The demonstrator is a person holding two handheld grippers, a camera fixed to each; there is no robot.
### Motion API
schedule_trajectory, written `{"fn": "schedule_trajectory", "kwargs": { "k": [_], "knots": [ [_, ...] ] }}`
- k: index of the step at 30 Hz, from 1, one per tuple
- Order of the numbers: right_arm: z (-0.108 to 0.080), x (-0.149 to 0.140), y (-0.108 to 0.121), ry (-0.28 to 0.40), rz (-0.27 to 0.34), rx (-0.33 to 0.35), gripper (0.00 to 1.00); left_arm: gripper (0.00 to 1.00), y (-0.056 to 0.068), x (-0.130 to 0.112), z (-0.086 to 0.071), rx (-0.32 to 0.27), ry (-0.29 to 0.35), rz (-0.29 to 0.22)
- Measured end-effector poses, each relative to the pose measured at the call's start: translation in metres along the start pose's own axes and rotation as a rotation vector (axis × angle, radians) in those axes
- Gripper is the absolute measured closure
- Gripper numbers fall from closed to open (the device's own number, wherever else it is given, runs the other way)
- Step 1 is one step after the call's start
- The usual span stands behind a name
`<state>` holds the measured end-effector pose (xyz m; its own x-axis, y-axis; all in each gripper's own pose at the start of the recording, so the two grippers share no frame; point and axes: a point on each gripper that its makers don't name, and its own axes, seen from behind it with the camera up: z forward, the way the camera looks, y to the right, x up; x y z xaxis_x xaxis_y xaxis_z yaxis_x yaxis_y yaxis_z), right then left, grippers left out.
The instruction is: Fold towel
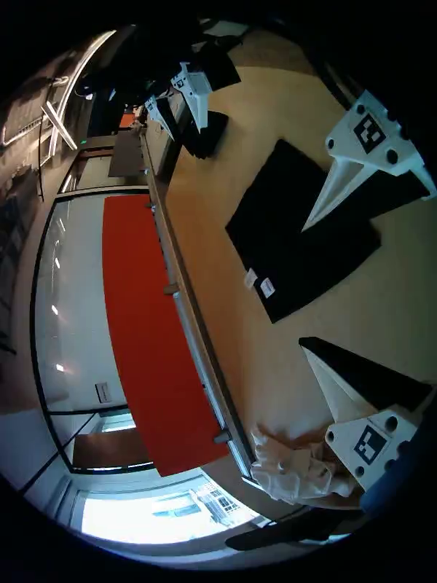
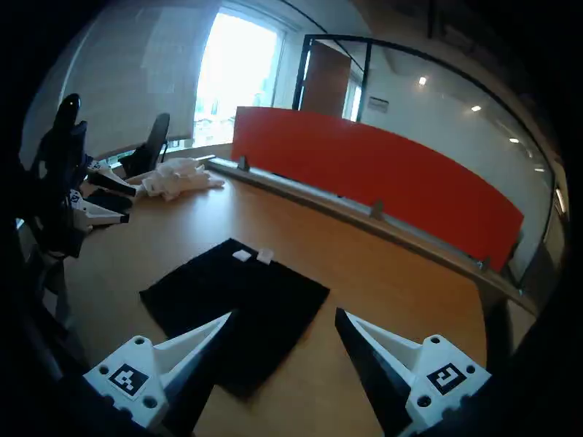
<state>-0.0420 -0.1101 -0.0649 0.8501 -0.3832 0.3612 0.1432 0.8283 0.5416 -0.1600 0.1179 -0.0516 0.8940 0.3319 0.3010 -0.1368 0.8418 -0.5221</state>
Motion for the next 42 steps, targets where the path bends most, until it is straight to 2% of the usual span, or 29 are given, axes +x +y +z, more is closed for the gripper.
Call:
{"fn": "schedule_trajectory", "kwargs": {
  "k": [24,31,42],
  "knots": [
    [0.038,-0.093,-0.036,-0.154,-0.022,0.086,0.0,0.04,0.041,-0.088,0.041,-0.11,-0.173,0.044],
    [0.045,-0.113,-0.045,-0.192,-0.035,0.11,0.0,0.04,0.052,-0.11,0.048,-0.141,-0.215,0.052],
    [0.049,-0.144,-0.053,-0.254,-0.041,0.141,0.0,0.04,0.061,-0.14,0.056,-0.171,-0.286,0.041]
  ]
}}
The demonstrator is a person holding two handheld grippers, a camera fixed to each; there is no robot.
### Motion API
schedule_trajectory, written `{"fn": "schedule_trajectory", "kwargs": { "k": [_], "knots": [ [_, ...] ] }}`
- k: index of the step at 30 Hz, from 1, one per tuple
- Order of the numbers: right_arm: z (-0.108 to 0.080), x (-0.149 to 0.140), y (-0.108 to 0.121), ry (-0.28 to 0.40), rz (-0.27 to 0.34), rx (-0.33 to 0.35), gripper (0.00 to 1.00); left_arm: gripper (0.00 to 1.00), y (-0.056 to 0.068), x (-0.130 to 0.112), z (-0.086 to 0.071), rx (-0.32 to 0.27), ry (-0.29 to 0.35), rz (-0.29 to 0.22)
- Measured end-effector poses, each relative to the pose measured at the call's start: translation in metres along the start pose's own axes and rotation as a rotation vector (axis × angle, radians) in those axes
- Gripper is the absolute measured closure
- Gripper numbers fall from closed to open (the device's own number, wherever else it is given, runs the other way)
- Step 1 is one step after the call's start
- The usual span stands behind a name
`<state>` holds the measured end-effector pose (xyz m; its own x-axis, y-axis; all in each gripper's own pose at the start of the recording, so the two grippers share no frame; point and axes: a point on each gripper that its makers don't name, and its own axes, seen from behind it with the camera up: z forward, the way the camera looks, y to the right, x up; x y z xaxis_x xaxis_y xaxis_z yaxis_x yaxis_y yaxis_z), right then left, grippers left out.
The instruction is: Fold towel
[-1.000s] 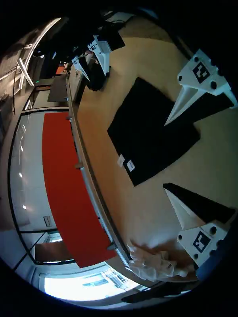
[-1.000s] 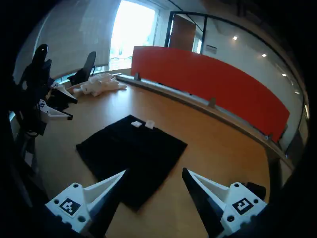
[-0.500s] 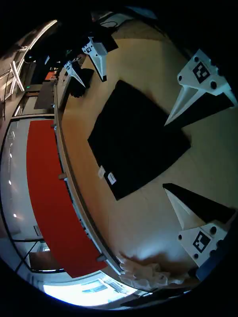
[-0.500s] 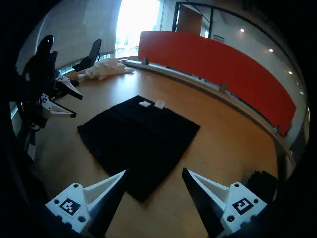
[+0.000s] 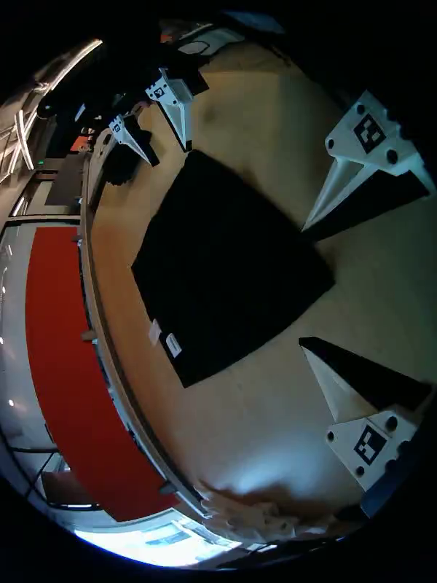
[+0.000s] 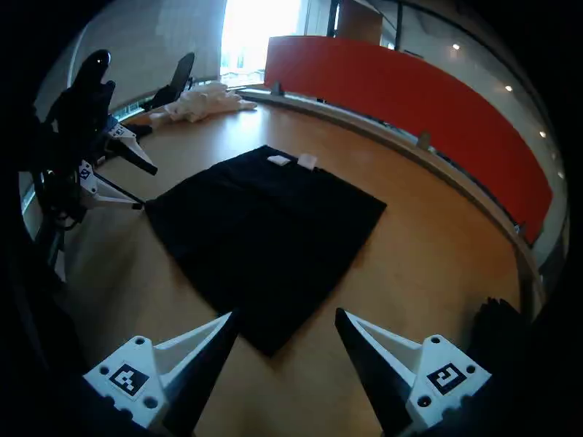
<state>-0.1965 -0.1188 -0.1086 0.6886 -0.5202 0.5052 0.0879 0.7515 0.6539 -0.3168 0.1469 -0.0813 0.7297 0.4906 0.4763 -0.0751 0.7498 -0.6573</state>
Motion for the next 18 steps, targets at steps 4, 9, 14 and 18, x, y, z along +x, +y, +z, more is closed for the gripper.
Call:
{"fn": "schedule_trajectory", "kwargs": {
  "k": [4,9,14,18],
  "knots": [
    [0.003,-0.008,-0.002,-0.018,0.003,0.012,0.0,0.04,0.002,-0.007,0.005,-0.009,-0.022,-0.002],
    [0.006,-0.016,-0.002,-0.035,0.001,0.022,0.0,0.04,0.005,-0.013,0.01,-0.023,-0.047,-0.014],
    [0.008,-0.02,-0.004,-0.048,-0.002,0.039,0.03,0.04,0.009,-0.017,0.014,-0.04,-0.07,-0.015],
    [0.01,-0.025,-0.006,-0.06,0.008,0.06,0.06,0.09,0.014,-0.02,0.016,-0.062,-0.093,-0.016]
  ]
}}
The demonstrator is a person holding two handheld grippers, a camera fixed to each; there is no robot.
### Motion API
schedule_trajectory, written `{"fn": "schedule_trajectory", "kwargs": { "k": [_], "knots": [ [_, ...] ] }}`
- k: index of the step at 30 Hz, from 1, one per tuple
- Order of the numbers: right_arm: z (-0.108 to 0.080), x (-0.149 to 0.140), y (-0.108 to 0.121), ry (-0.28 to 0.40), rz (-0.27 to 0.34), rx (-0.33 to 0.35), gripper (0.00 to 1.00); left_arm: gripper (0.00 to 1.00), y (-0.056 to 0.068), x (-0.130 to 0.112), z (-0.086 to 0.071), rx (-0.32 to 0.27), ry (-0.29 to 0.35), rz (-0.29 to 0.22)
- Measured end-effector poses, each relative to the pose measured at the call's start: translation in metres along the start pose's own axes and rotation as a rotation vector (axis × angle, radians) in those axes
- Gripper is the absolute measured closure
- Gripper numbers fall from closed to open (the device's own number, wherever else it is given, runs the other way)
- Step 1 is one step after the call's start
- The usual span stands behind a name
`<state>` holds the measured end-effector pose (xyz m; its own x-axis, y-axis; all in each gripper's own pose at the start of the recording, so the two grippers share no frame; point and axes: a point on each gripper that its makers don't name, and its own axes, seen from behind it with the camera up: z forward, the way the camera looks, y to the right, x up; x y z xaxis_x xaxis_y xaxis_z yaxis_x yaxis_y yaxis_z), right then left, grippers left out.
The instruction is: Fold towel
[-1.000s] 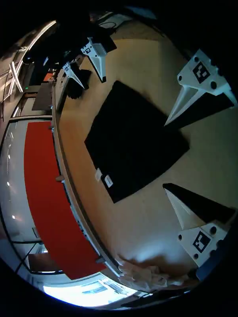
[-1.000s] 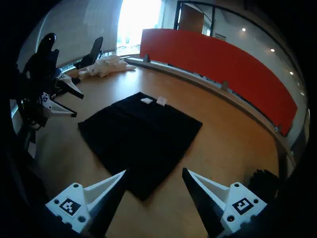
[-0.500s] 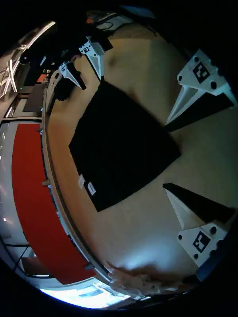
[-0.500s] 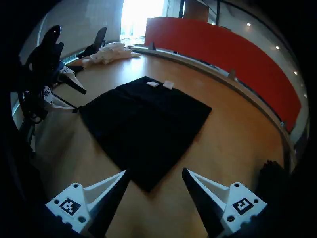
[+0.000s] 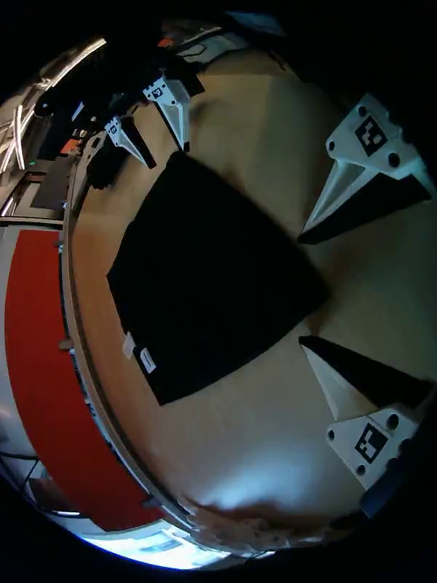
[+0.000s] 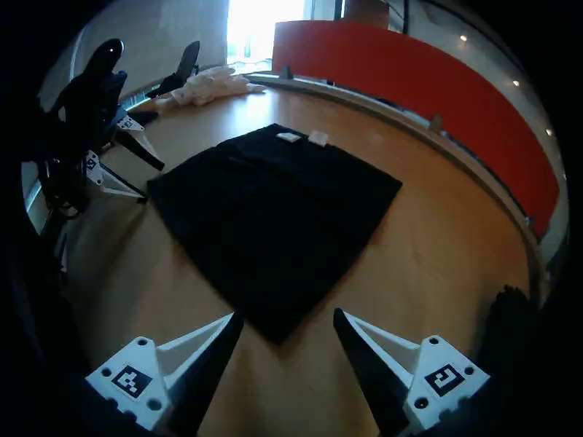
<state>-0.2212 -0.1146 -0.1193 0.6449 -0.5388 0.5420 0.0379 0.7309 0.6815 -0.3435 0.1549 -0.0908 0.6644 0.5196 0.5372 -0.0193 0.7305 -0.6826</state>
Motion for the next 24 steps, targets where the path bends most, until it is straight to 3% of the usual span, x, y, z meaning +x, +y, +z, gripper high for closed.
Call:
{"fn": "schedule_trajectory", "kwargs": {
  "k": [5,18,24],
  "knots": [
    [0.0025,-0.0033,0.0008,-0.008,0.003,0.011,0.11,0.15,-0.0011,0.0002,0.0007,0.001,-0.009,0.0],
    [0.0027,-0.0086,-0.0067,-0.02,0.008,0.052,0.36,0.2,-0.003,-0.0009,0.0,0.011,-0.009,-0.008],
    [0.0025,-0.008,-0.0076,-0.022,0.007,0.054,0.5,0.28,-0.001,-0.0003,-0.0002,0.012,-0.012,-0.009]
  ]
}}
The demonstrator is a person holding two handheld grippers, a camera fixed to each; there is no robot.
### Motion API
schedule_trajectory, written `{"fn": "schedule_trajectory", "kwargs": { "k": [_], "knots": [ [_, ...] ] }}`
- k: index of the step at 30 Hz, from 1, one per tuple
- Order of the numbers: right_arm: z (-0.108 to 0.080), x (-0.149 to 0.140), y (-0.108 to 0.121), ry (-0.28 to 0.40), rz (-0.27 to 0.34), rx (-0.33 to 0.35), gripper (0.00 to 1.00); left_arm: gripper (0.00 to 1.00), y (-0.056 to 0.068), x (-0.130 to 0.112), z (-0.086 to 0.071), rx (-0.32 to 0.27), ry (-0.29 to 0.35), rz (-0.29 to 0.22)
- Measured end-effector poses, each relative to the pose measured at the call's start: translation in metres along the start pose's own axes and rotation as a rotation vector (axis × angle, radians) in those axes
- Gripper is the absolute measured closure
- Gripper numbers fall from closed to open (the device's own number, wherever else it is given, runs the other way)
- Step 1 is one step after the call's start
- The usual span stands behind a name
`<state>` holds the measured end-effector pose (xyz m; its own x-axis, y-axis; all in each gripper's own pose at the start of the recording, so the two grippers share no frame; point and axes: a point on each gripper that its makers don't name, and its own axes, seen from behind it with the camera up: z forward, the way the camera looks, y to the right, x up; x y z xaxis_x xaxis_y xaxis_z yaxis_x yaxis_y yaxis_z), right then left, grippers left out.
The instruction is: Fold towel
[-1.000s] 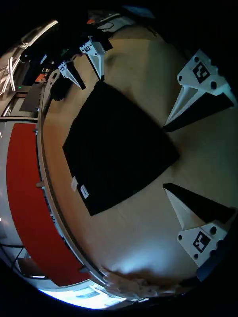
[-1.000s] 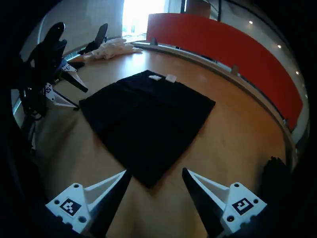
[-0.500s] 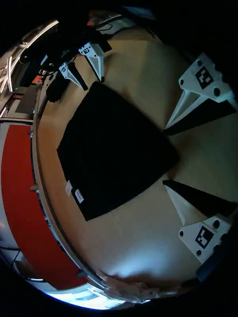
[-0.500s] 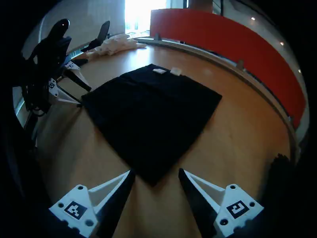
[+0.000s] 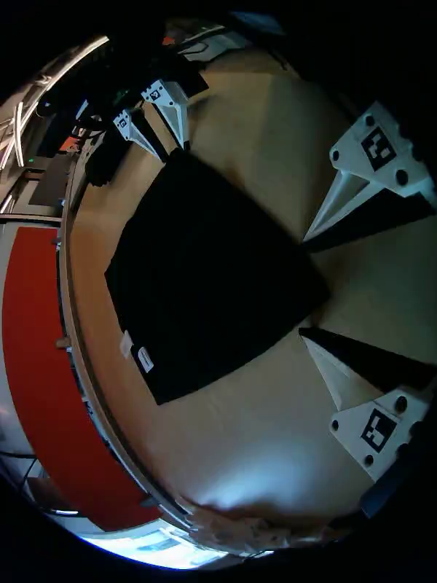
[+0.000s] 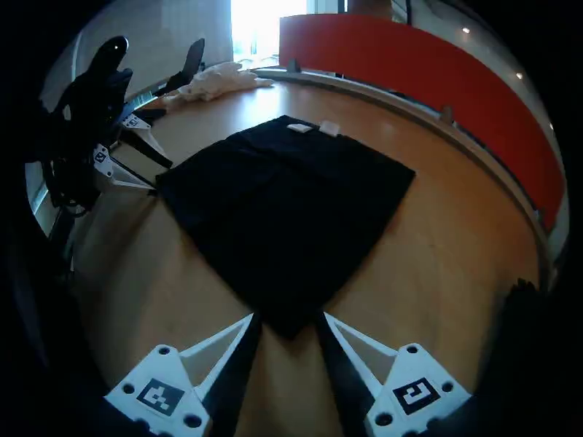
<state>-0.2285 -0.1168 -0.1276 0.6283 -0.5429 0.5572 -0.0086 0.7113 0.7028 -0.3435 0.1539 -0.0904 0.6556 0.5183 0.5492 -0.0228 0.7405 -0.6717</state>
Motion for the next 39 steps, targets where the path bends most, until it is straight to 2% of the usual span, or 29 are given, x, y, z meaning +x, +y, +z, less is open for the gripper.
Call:
{"fn": "schedule_trajectory", "kwargs": {
  "k": [4,6,10,13,16,24,39],
  "knots": [
    [-0.001,0.0,-0.002,-0.001,-0.001,0.002,0.59,0.37,0.0,0.0,0.0,0.004,-0.003,-0.007],
    [-0.001,0.0,-0.003,-0.001,-0.001,0.002,0.63,0.54,-0.001,0.0,0.0,0.008,-0.006,-0.01],
    [-0.001,0.0,-0.003,-0.002,0.0,-0.001,0.75,0.71,-0.003,0.0,0.0,0.017,-0.013,-0.025],
    [-0.002,0.002,-0.004,-0.001,0.003,-0.004,0.82,0.8,-0.004,0.0,0.0,0.019,-0.018,-0.033],
    [-0.003,0.006,-0.004,0.009,0.006,-0.009,0.84,0.86,-0.004,0.001,0.0,0.019,-0.023,-0.042],
    [-0.01,0.02,0.002,0.036,0.014,-0.035,0.85,0.89,0.001,0.007,-0.003,0.012,-0.021,-0.073],
    [-0.046,0.06,0.009,0.108,0.012,-0.07,0.85,0.89,-0.001,0.048,-0.039,0.04,0.055,-0.106]
  ]
}}
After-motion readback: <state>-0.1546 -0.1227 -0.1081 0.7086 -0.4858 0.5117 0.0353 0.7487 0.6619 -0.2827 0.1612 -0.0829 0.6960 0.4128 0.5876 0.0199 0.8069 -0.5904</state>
